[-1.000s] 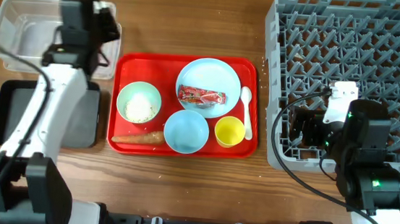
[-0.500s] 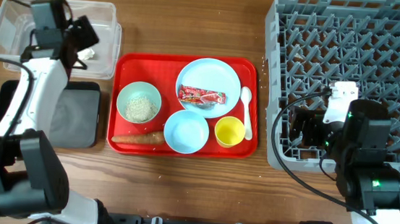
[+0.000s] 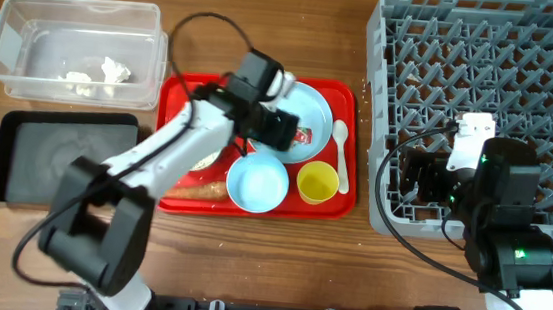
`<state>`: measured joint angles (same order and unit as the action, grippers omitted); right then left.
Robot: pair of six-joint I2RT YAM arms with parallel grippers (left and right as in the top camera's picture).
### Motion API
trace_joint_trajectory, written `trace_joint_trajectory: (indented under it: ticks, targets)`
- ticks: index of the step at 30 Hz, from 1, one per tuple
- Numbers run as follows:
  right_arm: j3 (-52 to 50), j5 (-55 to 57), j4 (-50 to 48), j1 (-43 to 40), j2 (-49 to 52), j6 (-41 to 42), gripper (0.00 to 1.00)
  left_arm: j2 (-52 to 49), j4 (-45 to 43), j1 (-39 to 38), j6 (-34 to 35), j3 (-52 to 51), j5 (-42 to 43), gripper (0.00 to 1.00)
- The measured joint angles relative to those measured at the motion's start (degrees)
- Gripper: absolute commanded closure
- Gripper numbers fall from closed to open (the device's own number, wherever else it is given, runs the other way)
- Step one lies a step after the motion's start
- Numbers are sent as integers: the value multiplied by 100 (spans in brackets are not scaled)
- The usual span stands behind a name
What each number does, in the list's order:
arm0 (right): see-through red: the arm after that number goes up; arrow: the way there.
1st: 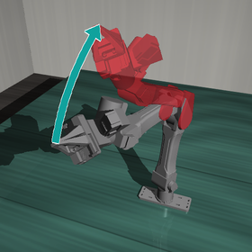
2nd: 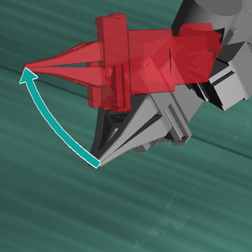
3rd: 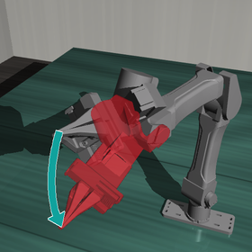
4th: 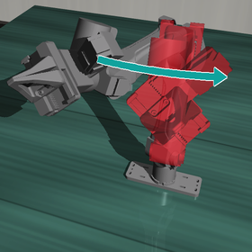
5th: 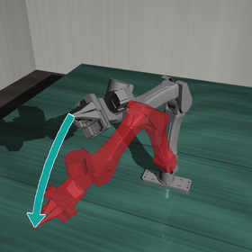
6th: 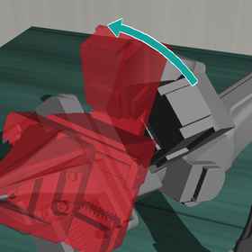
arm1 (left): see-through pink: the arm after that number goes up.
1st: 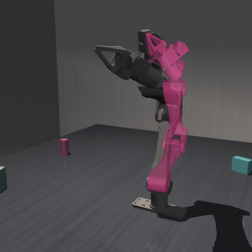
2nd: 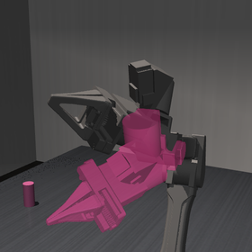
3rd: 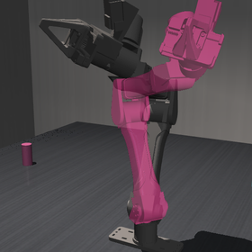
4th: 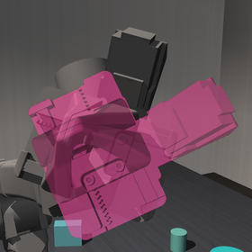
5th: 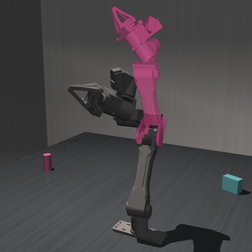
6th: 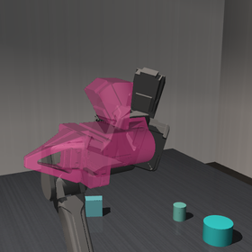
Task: Sort waste into correct bins and load items into the dishwasher rack
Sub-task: 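Grasp the red wrapper on the white plate with the left gripper, then carry the red wrapper to the clear bin and release it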
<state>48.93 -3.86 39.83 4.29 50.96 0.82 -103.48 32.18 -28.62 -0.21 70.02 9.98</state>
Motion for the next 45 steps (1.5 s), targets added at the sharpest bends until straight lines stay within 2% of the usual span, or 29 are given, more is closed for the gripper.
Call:
trace_joint_trajectory:
  ticks: [2,6,9,13,18,19,20,23,32,36,39,41,44,45]
  targets:
    - [0,2,2,0,0,0,1,-227,-120,-203,-706,0,0,3]
    - [0,0,0,0,11,0,0,-509,-522,-273,-1416,0,-7,2]
    - [0,2,2,0,11,0,0,-625,-837,-273,-1777,0,-48,3]
    - [0,0,2,0,11,0,0,-868,-911,-273,-1926,0,-133,5]
    - [0,2,2,0,11,0,0,-957,-942,-273,-2059,2,-199,44]
    - [0,2,2,0,11,0,0,-957,-931,-271,-2033,2,-199,57]
    - [0,2,2,0,11,0,0,-957,-931,-273,-2065,2,-203,63]
    - [0,2,2,0,11,0,0,-957,-935,-273,-2033,2,-229,94]
    - [0,2,2,0,11,0,0,-933,-1058,-236,-2004,142,-868,96]
    - [0,4,2,0,11,0,0,-280,-868,138,-1755,330,-970,96]
    - [0,4,2,0,11,0,0,608,-807,857,-1633,420,-1014,96]
    - [0,4,2,0,11,0,0,1099,-935,1871,-1530,501,-1078,96]
    - [0,4,2,0,15,0,0,1045,-1047,2789,-1491,514,-1054,94]
    - [0,4,2,0,15,0,0,968,-1071,3093,-1486,514,-1054,89]
